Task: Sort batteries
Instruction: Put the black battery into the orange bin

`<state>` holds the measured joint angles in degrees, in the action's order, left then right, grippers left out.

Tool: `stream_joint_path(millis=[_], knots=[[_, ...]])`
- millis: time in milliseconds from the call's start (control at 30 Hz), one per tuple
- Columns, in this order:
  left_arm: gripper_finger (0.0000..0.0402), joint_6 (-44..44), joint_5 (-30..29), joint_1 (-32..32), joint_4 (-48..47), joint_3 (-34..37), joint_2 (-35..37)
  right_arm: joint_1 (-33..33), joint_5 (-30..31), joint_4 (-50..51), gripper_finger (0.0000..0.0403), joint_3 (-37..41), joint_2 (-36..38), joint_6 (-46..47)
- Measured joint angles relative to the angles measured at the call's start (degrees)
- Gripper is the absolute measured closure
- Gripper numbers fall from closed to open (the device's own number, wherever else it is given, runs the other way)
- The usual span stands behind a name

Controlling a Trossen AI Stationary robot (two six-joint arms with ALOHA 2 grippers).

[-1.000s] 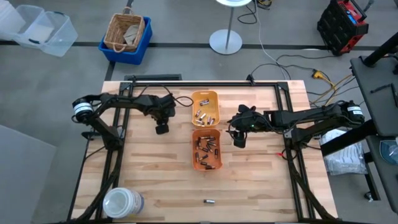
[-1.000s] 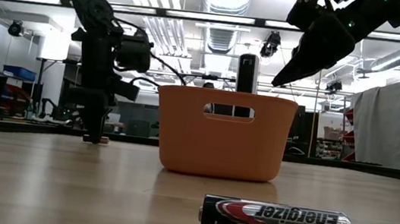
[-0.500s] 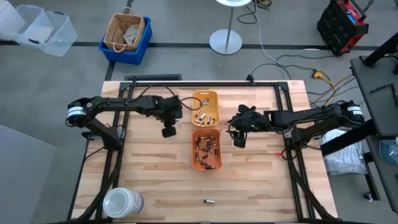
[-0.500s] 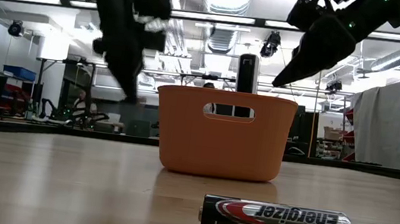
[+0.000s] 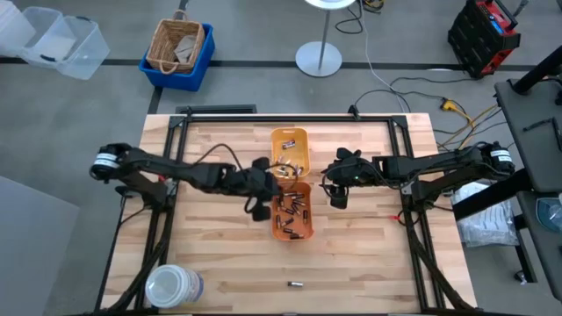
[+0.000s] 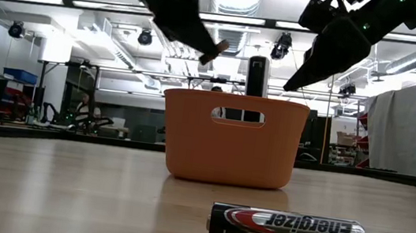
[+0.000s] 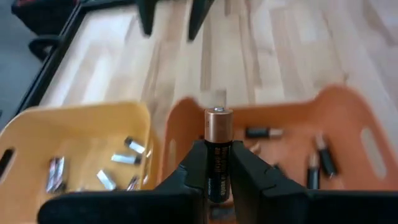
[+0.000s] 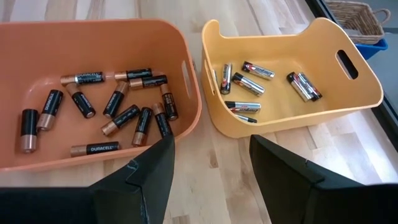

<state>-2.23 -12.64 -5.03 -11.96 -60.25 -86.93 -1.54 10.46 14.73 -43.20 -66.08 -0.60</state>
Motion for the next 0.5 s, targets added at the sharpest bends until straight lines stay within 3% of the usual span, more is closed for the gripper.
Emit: stream_joint_path(millis=[200, 500], knots=[[0.0381, 2.0, -0.4, -2.4, 7.7, 0.0, -5.8, 0.0, 0.0, 0.0, 0.0202, 0.0, 0.0, 0.2], [0.0381, 7.9, -1.8, -4.5, 9.1, -0.1, -11.7, 0.0, -0.1, 0.0, 0.0202, 0.1, 0.0, 0.6]])
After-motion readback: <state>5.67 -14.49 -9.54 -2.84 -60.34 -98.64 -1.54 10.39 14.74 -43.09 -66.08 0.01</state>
